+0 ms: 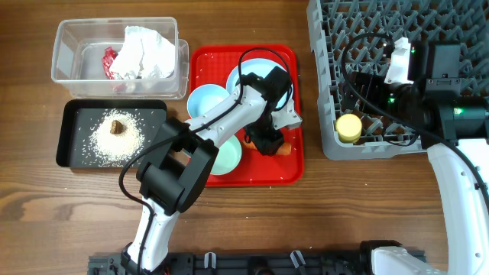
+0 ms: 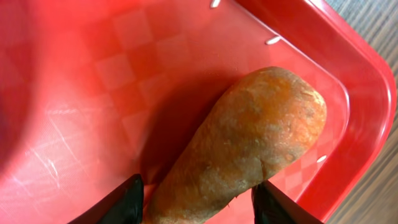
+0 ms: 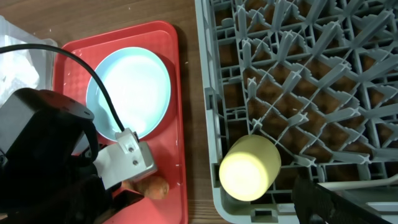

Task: Sort waste into correct bins and load items into the dishwasher rack
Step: 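Reach the left gripper to the carrot on the red tray and grasp it, then carry the carrot with the left gripper onto the black tray and release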

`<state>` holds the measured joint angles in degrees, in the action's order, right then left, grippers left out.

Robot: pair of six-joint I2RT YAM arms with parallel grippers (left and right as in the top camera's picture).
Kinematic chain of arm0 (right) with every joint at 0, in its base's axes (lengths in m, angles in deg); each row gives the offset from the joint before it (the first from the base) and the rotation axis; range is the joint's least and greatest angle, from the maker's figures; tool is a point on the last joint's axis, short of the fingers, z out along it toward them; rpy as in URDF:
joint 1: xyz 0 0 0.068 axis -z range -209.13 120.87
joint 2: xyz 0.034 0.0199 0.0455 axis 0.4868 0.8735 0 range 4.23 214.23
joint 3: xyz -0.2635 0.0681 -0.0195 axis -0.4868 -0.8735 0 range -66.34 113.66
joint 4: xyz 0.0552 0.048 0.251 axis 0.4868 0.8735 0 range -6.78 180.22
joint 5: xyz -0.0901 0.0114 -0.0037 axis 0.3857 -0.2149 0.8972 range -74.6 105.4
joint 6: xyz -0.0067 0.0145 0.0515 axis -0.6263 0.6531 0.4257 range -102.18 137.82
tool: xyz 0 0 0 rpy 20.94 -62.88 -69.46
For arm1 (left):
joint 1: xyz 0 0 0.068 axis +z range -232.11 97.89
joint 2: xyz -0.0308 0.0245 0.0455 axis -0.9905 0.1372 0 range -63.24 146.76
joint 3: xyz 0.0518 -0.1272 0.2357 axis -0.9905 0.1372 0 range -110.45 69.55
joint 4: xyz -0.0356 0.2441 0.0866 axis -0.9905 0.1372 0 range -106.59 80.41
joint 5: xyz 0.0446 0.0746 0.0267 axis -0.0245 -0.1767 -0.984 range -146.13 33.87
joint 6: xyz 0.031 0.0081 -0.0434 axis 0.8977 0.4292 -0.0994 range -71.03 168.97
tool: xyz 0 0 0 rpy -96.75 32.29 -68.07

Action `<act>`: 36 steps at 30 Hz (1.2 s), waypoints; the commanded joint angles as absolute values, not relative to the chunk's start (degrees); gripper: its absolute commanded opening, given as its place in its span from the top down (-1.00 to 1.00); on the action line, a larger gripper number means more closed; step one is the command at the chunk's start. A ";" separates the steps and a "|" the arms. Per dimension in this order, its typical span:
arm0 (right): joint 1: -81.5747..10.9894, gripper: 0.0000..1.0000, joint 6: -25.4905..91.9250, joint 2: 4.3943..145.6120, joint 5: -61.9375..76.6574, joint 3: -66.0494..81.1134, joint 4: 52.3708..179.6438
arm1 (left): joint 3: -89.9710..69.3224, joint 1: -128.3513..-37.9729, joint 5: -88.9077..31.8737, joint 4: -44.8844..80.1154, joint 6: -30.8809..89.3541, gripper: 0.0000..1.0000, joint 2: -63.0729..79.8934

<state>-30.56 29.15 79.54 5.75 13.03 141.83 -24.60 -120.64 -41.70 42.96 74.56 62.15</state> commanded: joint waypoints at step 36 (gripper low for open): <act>-30.39 -1.00 29.85 79.89 5.40 13.47 143.69 | -25.17 -132.26 -57.30 43.70 48.42 0.51 64.24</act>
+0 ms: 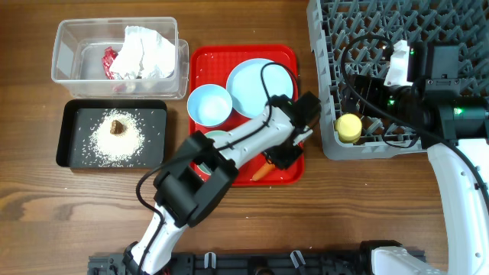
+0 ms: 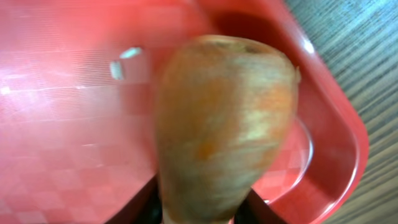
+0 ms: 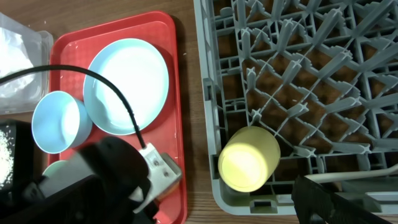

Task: Sort waste into correct bins and load items into the dishwasher rack
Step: 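Carry the carrot with the left gripper onto the black tray and release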

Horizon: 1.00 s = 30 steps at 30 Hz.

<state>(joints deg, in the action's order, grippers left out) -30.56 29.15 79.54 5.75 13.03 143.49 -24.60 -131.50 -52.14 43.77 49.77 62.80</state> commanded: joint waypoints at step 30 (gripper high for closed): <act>-30.39 -1.00 29.85 79.87 5.40 13.47 143.93 | -49.67 -115.83 -60.52 64.77 48.24 0.74 63.59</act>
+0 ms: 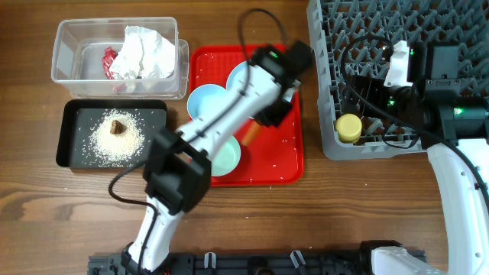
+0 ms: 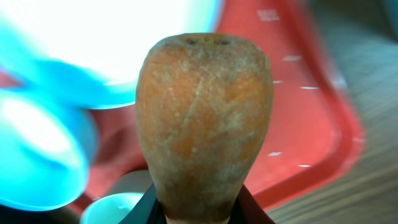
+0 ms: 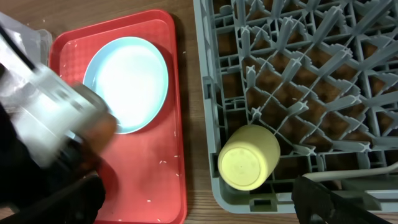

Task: Sort waste into correct bins and load items into the dishwasher rack
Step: 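Carry the carrot with the left gripper onto the black tray and release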

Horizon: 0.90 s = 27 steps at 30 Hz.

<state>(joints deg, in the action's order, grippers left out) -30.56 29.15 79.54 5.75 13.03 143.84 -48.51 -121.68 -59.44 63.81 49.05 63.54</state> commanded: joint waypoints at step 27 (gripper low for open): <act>-30.39 -0.99 29.96 79.89 5.43 13.47 143.14 | -49.67 -79.04 -61.52 79.68 45.25 0.75 63.59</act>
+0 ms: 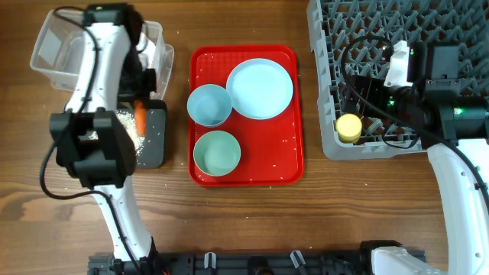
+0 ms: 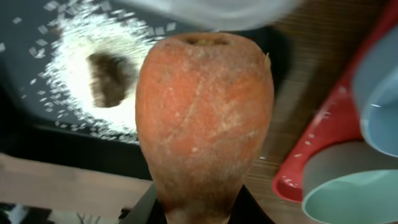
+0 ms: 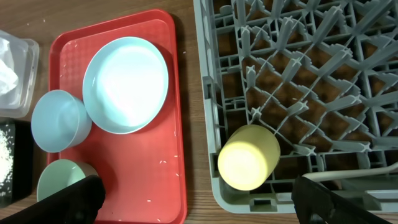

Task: Sort waste into correct bins and load items into the dishwasher rack
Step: 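Carry the carrot with the left gripper onto the black tray and release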

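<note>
My left gripper [image 2: 199, 210] is shut on the narrow end of an orange carrot [image 2: 202, 112], held over the right part of the black tray [image 2: 37, 121] with scattered rice and a brown lump [image 2: 106, 78]. From overhead the carrot [image 1: 140, 116] shows beside the left arm at the black tray [image 1: 151, 149]. On the red tray [image 1: 267, 164] stand a pale blue plate [image 1: 260, 88], a blue bowl [image 1: 209, 105] and a green bowl [image 1: 217, 153]. My right gripper [image 3: 199, 208] is open above the rack's front edge, near a yellow cup [image 3: 249, 157] lying in the grey dishwasher rack [image 1: 397, 30].
A clear plastic bin [image 1: 47, 47] sits at the back left, partly covered by the left arm; crumpled paper [image 3: 7, 65] shows in it. Bare wooden table [image 1: 321, 221] lies in front of the trays and rack.
My left gripper, still holding the carrot, has moved from over the red tray to the left, over the black tray. The right arm has not moved.
First my left gripper stood open around the carrot lying in the red tray's front right corner. Then it was shut on it near that corner, later held it above the tray by the plate, and now holds it over the black tray.
</note>
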`<state>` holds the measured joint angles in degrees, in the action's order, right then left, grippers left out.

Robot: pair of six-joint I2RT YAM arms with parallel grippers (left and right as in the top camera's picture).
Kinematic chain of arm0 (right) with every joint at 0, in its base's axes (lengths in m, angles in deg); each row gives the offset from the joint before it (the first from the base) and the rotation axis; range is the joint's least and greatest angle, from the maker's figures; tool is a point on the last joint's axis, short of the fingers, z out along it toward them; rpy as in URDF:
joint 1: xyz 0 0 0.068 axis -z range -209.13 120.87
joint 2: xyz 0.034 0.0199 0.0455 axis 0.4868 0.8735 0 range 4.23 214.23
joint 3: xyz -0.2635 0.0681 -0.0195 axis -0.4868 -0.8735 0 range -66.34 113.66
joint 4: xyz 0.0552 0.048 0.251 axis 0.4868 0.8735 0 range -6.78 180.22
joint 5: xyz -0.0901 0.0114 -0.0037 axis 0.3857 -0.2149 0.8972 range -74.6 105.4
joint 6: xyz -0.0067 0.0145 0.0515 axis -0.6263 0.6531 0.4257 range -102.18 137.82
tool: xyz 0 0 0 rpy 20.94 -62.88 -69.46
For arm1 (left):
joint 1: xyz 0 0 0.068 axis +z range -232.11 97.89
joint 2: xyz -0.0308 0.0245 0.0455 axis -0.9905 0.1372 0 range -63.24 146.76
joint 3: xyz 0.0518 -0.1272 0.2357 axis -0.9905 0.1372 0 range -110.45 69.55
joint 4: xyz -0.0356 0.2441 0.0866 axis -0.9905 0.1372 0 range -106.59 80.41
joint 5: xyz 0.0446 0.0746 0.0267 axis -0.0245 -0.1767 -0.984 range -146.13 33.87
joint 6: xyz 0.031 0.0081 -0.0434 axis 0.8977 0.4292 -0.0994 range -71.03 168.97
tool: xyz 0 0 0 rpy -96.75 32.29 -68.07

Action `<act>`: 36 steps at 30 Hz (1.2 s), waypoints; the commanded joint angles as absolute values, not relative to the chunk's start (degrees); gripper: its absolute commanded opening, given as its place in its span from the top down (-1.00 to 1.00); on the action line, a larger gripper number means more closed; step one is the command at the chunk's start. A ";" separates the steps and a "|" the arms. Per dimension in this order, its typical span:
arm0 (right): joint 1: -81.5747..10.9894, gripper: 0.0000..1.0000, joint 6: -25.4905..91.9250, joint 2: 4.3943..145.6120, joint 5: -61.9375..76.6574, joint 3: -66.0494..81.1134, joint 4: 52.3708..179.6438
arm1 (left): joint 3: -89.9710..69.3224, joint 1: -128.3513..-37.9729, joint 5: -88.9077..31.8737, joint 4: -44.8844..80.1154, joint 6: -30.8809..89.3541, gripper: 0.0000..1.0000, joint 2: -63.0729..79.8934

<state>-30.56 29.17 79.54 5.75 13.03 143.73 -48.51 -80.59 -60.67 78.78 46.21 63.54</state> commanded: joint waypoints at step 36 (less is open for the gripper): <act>-30.39 -0.99 29.63 79.89 5.43 13.47 142.88 | -34.54 -79.26 -59.66 72.25 42.54 0.17 59.13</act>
